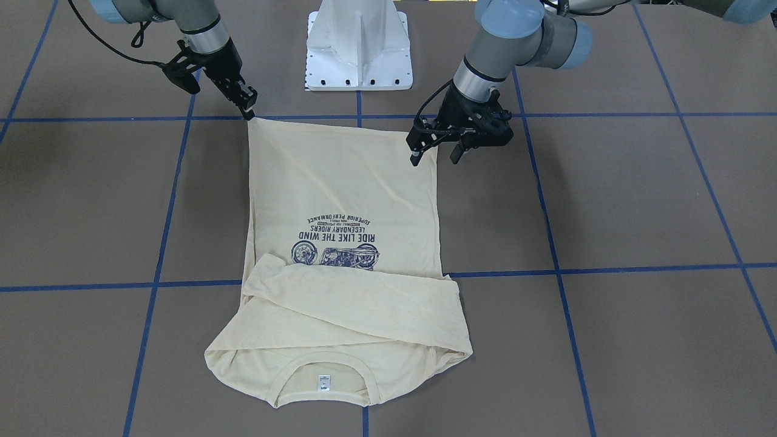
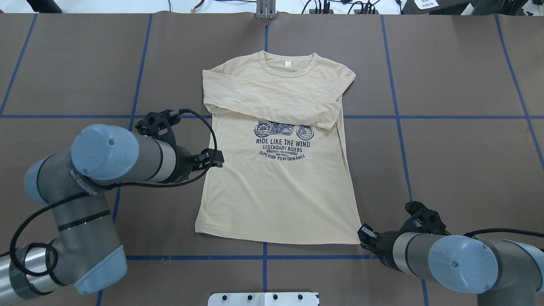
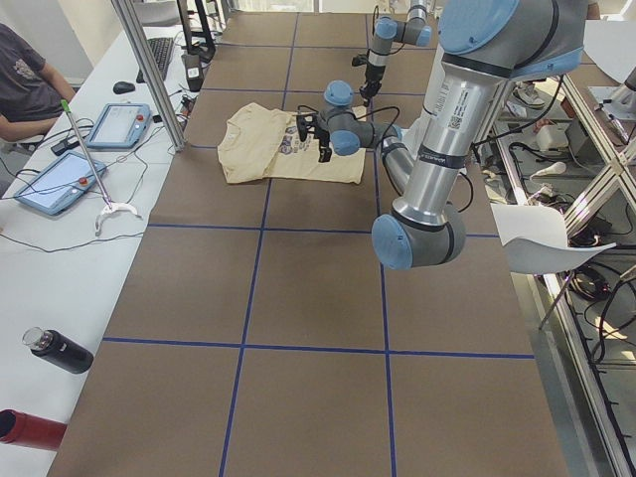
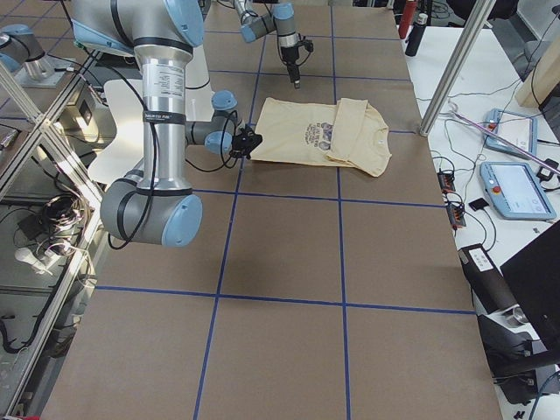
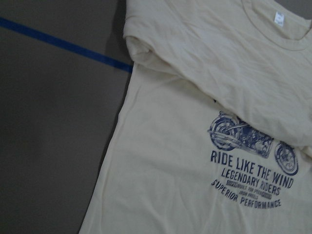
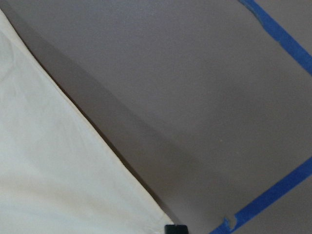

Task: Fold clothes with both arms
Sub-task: 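Lower both grippers to the hem corners nearest the robot and grasp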

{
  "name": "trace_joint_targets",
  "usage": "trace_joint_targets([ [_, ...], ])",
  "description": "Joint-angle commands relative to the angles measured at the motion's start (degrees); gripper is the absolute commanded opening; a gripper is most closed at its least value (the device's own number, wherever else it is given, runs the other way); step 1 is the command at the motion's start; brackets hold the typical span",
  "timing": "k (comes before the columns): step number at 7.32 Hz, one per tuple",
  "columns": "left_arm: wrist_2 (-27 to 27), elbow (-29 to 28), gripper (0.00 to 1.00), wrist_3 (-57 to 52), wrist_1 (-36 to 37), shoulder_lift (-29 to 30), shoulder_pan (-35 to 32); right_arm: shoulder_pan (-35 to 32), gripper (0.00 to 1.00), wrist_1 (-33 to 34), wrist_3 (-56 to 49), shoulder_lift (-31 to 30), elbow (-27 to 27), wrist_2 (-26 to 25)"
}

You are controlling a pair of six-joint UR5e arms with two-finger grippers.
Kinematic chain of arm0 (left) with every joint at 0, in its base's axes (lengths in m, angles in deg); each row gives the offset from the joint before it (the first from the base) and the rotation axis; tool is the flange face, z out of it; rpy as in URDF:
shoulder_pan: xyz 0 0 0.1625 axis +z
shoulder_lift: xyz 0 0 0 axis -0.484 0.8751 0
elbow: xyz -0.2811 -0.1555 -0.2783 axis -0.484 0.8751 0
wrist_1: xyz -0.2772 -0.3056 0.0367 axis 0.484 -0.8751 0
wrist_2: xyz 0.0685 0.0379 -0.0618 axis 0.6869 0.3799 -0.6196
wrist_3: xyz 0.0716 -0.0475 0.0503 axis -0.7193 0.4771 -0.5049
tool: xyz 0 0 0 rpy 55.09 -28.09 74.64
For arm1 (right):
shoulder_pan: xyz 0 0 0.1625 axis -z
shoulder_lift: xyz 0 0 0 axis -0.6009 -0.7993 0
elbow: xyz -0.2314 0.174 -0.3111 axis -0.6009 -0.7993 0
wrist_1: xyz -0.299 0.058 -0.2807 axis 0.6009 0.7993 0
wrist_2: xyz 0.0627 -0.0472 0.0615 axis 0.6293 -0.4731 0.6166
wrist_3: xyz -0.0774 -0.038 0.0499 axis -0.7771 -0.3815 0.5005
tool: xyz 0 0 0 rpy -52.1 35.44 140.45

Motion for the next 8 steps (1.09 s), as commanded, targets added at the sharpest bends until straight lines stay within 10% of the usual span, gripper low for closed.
trace_joint_targets([
  [1,1.39,2.14,0.94,4.89,0.97,-4.14,6.27,0.09,0.00,-0.01,-0.01,-0.22,0.09,0.21],
  [8,1.74,-0.93,0.70,7.01,0.88,-3.00,9.62,0.09,0.00,-0.01,-0.01,-0.22,0.00,0.12],
])
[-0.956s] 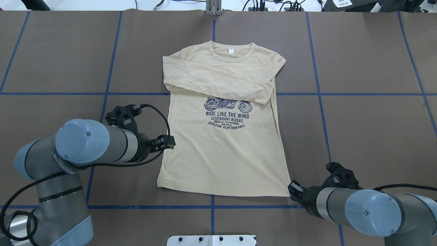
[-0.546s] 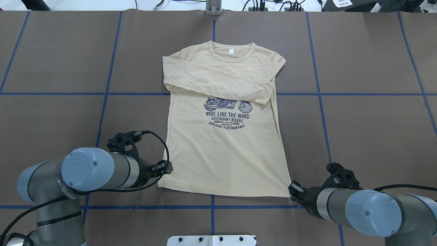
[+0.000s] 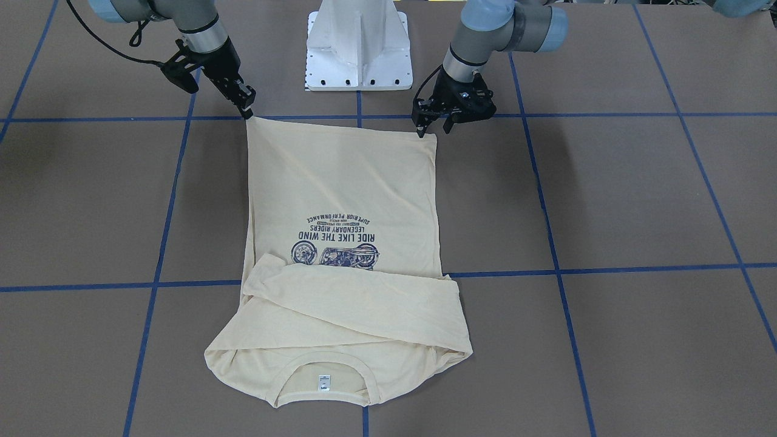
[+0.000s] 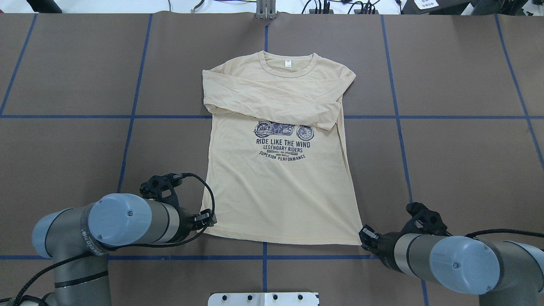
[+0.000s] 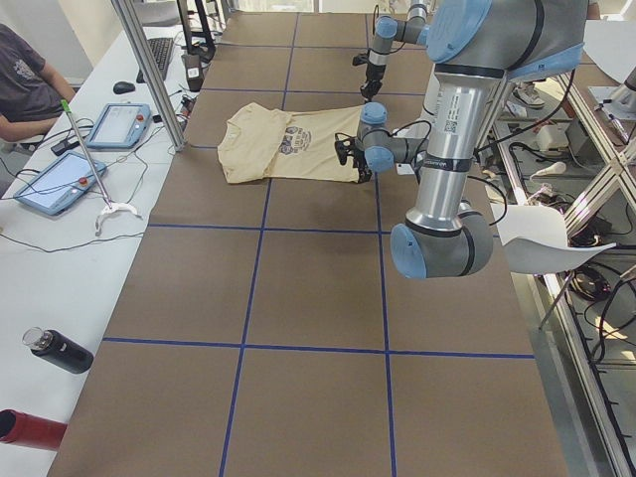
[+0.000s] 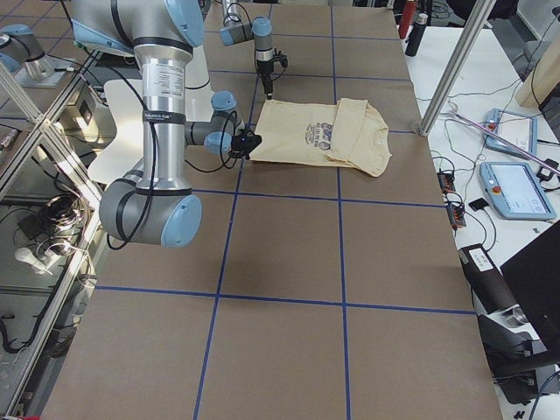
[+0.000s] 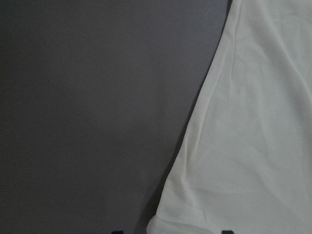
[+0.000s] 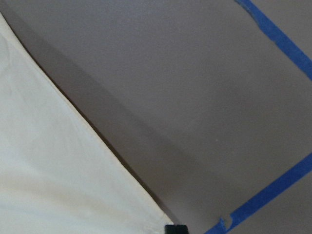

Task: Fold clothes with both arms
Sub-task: 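Lower both grippers to the hem corners nearest the robot and grasp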

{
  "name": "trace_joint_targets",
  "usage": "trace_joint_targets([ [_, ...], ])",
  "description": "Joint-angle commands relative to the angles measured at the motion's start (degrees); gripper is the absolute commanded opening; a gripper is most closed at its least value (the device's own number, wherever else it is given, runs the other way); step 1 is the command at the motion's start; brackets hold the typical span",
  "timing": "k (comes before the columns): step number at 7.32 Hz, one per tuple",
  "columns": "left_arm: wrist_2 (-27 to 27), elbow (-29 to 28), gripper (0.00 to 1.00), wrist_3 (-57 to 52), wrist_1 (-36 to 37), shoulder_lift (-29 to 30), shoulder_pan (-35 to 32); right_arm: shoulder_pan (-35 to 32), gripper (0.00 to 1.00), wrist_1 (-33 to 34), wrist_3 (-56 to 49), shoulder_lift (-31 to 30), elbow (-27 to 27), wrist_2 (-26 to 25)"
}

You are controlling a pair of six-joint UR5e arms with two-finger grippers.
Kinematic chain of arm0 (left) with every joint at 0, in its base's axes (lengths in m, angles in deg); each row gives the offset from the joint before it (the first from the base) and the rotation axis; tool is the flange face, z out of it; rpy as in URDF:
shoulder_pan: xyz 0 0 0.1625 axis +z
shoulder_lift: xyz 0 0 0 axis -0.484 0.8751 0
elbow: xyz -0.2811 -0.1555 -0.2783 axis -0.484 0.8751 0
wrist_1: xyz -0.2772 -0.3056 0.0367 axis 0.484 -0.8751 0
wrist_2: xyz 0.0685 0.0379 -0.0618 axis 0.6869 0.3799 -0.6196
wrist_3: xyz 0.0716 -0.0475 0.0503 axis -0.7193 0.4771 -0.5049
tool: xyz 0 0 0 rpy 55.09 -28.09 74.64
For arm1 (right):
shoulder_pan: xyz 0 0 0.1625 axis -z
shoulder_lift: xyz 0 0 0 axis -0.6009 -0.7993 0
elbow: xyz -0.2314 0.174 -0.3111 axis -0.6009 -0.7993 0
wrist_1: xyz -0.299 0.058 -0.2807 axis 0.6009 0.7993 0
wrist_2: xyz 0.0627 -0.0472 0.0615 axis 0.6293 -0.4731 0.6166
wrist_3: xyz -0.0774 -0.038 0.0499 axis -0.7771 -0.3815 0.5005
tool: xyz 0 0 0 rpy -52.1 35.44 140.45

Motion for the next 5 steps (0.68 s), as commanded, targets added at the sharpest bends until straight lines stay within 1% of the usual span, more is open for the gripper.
trace_joint_targets([
  [1,0.02,-1.55,0.67,0.79,0.00,1.19,0.39,0.00,0.00,0.00,0.01,0.00,-0.02,0.02],
  [4,0.11,-2.25,0.61,0.79,0.00,1.20,0.39,-0.09,0.00,0.00,0.01,0.00,0.07,0.02],
  [5,0.11,-2.35,0.47,0.88,0.00,1.20,0.39,-0.09,0.00,0.00,0.01,-0.09,0.07,0.02],
])
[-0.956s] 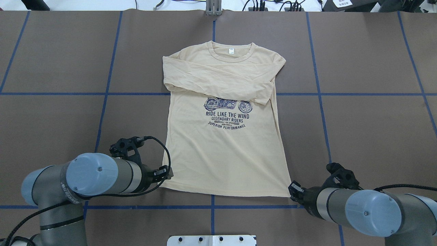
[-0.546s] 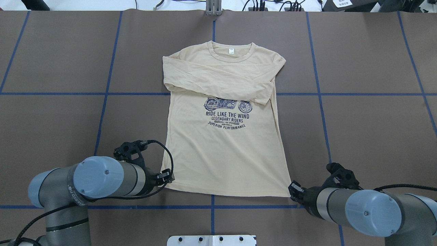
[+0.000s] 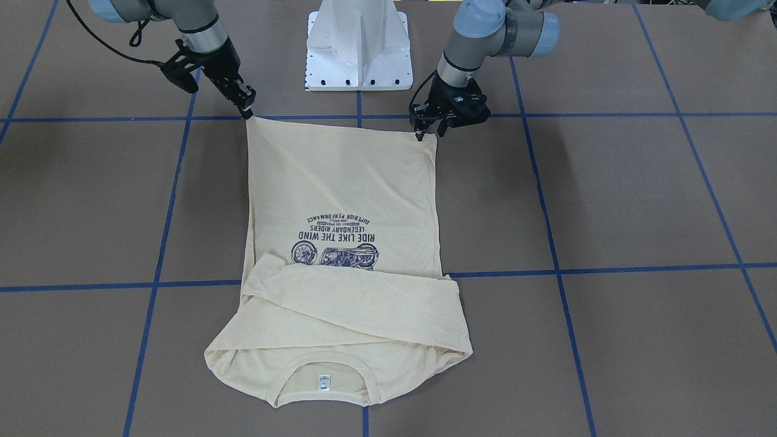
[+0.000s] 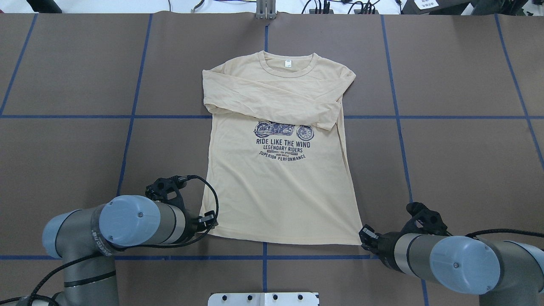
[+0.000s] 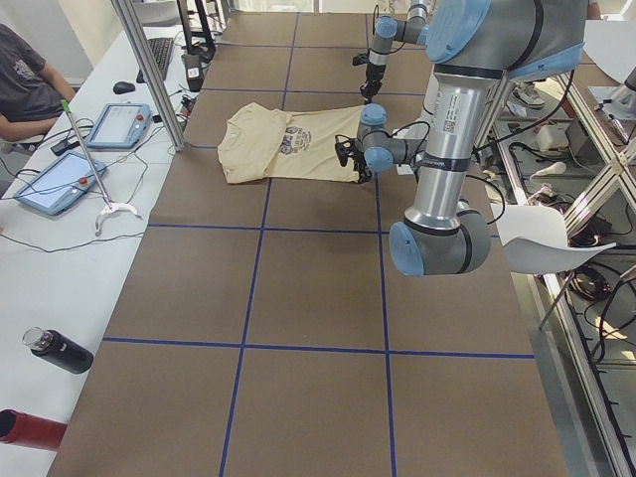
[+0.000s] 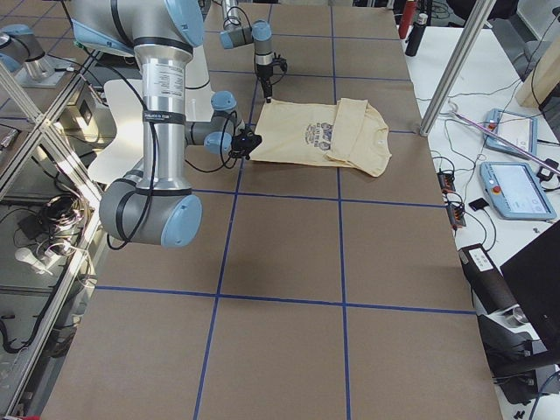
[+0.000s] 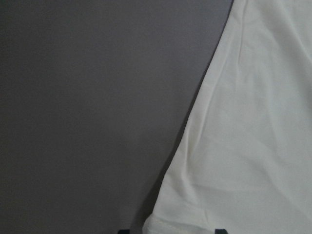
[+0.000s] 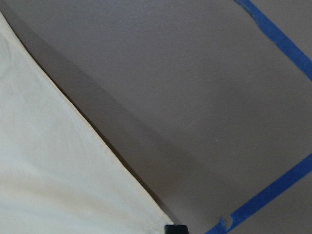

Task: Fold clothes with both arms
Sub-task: 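Lower both grippers to the hem corners nearest the robot and grasp, then lift the hem with both grippers and fold it toward the collar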

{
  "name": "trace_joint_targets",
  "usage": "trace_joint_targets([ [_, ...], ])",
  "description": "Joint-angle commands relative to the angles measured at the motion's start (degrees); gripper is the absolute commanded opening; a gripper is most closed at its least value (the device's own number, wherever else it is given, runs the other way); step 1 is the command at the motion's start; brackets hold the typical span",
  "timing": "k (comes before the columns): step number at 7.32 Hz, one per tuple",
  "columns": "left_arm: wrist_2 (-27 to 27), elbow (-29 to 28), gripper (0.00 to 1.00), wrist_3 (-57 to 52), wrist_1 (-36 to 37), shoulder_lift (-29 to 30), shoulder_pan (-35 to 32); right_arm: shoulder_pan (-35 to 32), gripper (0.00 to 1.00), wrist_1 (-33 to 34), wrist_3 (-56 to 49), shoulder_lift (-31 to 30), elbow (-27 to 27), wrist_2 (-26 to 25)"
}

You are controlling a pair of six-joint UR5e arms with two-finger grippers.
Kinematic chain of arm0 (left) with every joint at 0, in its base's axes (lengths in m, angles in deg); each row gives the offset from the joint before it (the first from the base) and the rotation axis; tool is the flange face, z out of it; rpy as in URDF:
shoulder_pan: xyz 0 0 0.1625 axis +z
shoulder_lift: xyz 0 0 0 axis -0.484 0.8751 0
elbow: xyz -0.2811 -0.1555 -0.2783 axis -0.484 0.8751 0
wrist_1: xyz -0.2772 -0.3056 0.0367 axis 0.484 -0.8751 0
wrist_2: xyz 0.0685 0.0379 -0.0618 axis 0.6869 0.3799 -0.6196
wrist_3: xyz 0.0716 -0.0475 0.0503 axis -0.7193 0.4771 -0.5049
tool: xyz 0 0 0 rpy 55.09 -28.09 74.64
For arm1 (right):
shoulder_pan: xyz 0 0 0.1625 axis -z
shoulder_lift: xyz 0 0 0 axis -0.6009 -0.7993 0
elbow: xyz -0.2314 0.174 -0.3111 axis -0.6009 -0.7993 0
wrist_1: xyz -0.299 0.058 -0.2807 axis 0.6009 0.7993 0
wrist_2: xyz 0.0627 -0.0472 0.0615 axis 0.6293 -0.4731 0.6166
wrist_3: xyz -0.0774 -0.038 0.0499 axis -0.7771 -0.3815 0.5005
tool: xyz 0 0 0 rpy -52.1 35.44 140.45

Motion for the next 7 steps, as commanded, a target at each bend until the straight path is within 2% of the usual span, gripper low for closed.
trace_joint_targets([
  [1,0.01,-0.31,0.19,0.05,-0.01,0.03,0.01,0.06,0.00,0.00,0.02,0.02,0.02,0.00],
  [2,0.01,-0.22,0.00,0.05,0.08,0.03,0.01,0.06,0.00,0.00,0.02,0.02,0.02,0.00],
  [4,-0.34,2.22,0.00,0.05,0.26,-0.75,-0.60,-0.03,0.00,0.00,-0.06,-0.06,0.10,0.00],
  [5,-0.43,5.98,0.00,0.31,0.69,-3.20,-0.70,-0.03,0.00,0.00,0.02,-0.07,0.28,0.00],
  [6,-0.43,8.89,0.00,1.10,0.78,-5.83,-0.35,-0.03,0.00,0.00,0.02,-0.50,1.32,0.09],
  [7,-0.61,11.36,0.00,2.67,1.74,-6.90,0.00,-0.03,0.00,0.09,0.02,-2.42,4.12,2.44],
])
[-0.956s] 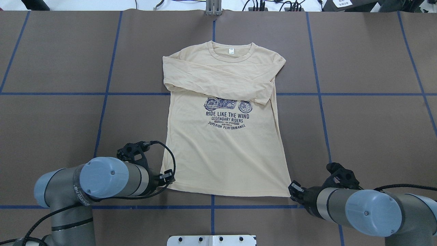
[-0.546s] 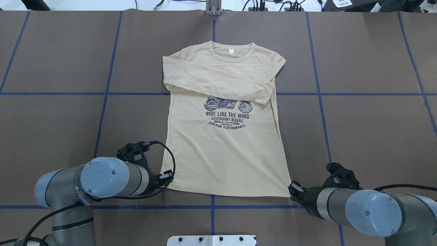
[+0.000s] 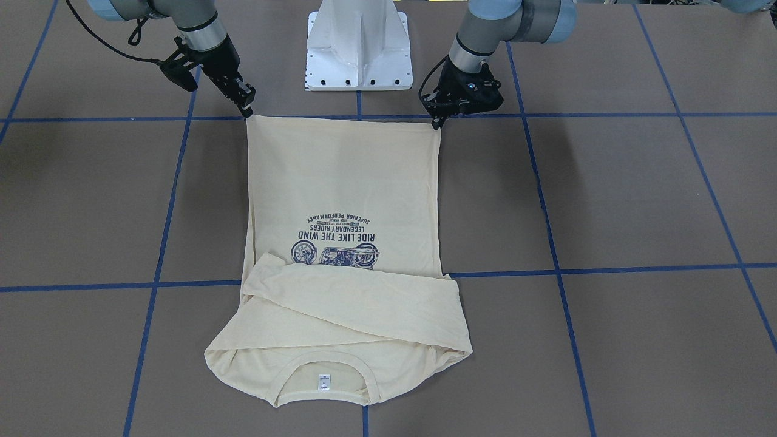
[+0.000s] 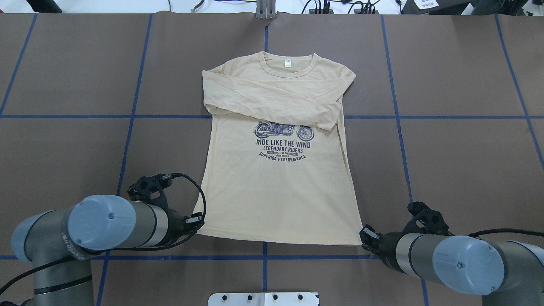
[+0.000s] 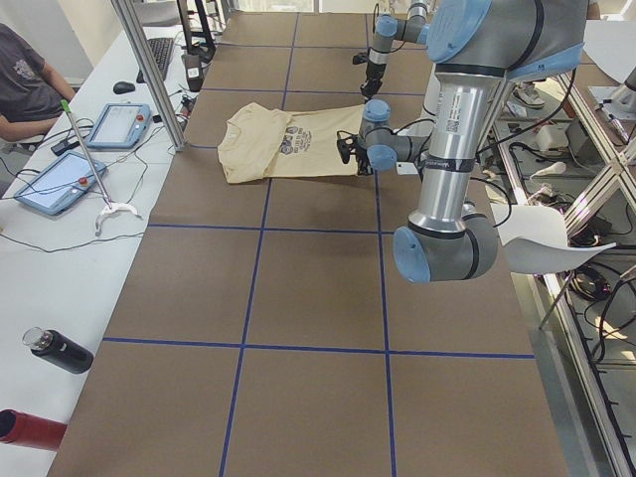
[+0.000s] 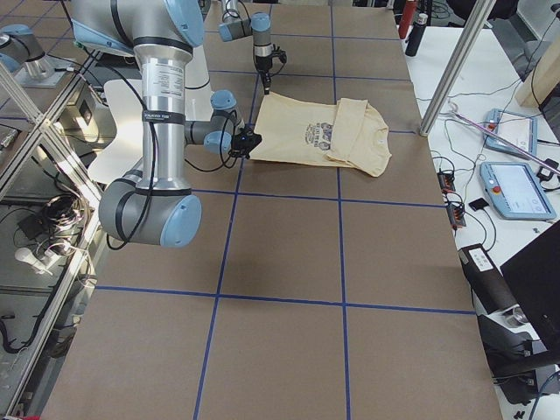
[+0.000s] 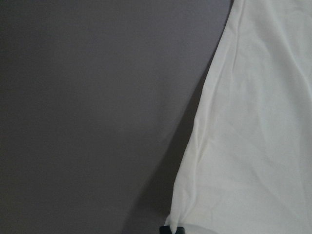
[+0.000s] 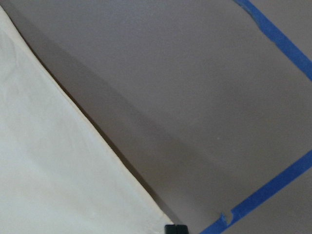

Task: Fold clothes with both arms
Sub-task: 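Lift the hem with both grippers and fold it toward the collar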

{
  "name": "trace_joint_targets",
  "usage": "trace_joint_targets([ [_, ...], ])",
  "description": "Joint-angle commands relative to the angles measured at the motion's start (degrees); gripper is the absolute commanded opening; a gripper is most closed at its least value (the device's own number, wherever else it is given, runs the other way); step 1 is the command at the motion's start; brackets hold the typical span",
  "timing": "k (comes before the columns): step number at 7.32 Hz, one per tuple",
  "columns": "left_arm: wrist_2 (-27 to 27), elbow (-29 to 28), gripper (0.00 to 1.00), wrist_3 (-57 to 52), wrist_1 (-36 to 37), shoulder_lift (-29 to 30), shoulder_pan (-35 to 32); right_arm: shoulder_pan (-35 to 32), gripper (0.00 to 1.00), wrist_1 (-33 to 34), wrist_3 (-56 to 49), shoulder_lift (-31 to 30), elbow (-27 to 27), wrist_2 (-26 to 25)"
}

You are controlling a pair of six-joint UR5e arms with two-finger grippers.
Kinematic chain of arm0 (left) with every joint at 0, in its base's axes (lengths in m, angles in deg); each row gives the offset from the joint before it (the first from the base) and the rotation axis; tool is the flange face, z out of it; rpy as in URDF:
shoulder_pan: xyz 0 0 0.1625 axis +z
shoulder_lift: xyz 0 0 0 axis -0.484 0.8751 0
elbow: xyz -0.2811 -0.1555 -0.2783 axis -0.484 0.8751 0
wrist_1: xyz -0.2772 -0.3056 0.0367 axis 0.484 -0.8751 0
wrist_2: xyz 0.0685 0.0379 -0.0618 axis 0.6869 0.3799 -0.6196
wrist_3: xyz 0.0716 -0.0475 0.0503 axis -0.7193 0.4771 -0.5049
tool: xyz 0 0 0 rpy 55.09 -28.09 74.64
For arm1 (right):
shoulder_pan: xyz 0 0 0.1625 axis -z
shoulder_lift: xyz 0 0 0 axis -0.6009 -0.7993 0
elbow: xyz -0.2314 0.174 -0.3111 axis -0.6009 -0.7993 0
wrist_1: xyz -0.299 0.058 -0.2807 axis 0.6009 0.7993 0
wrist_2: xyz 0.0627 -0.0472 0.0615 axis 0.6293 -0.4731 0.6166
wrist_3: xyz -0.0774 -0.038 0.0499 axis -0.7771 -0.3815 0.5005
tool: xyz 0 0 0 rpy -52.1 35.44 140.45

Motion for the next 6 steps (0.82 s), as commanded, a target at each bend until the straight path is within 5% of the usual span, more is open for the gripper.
trace_joint_targets([
  [1,-0.25,5.61,0.00,3.64,2.69,-2.18,2.10,0.00,0.00,-0.01,0.09,-3.00,4.71,5.65],
  [3,-0.25,8.87,0.00,8.20,3.94,-3.92,7.11,0.26,0.00,-0.01,0.10,-3.71,6.83,12.25],
  [6,-0.34,12.49,0.00,13.50,3.85,-4.91,8.71,0.35,0.00,-0.01,0.10,-5.29,9.39,15.27],
])
